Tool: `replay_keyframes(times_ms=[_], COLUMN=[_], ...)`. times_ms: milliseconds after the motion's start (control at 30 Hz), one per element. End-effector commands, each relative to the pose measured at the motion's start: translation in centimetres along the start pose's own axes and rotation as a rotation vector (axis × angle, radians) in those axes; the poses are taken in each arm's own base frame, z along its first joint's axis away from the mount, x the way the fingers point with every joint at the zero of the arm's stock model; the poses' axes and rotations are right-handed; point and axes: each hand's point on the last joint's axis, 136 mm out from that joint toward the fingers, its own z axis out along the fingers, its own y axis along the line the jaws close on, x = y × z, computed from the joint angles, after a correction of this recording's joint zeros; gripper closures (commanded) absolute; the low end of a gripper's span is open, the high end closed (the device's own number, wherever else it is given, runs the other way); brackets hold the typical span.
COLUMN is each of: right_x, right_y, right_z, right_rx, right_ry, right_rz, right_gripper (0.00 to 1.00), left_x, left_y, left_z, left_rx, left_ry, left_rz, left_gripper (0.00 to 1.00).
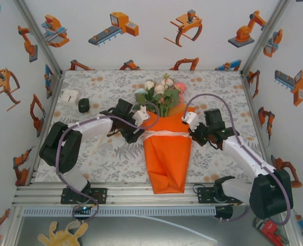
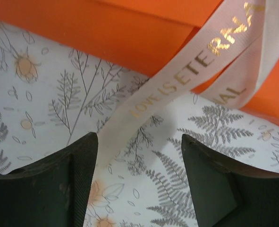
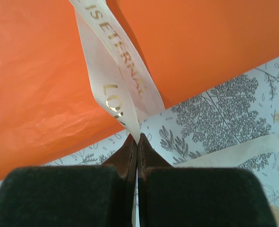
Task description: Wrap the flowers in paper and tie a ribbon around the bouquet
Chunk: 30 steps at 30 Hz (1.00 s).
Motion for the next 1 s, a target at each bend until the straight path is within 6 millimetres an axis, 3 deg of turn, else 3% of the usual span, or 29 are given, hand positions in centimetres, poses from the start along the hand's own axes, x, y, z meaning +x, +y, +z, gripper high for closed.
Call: replay_keyframes(times_ms=[0,200,600,767,867,967], right_x=[-1.5,-1.6,-1.9,-2.1,-2.1,-2.0], right_y=[0.1,-0.2,-0.5,-0.6,-0.9,-1.9], right_z=[-0.4,-0.8,-1.9,-2.0,-2.0,-2.0], right_rx=[-0.004,0.024,0.07,0.07,0.088,0.152], right_ry=[-0.069,-0.066,-0.086,-0.093,-0.098,-0.119], right_rz=[0.006,0.001,0.0,0.012,0.03,0.081], right_gripper=[1.0,1.0,1.0,1.0,1.0,1.0], left_x=[-2.5,-3.0,-2.8,-2.8,-2.9,-2.4], left_y=[1.4,-0.9,-1.8,-1.3,-0.9,0.5], left_z=[-0.2,0.7,2.7,3.0,2.9,1.8], left_rx=[-0.079,0.1,0.181,0.157,0.126,0.053], left_ry=[-0.083,-0.067,0.028,0.034,0.034,0.043], left_rz=[0.094,0.088,0.065,0.064,0.066,-0.005], left_gripper=[0.31,0.31,0.42,0.69,0.96,1.0])
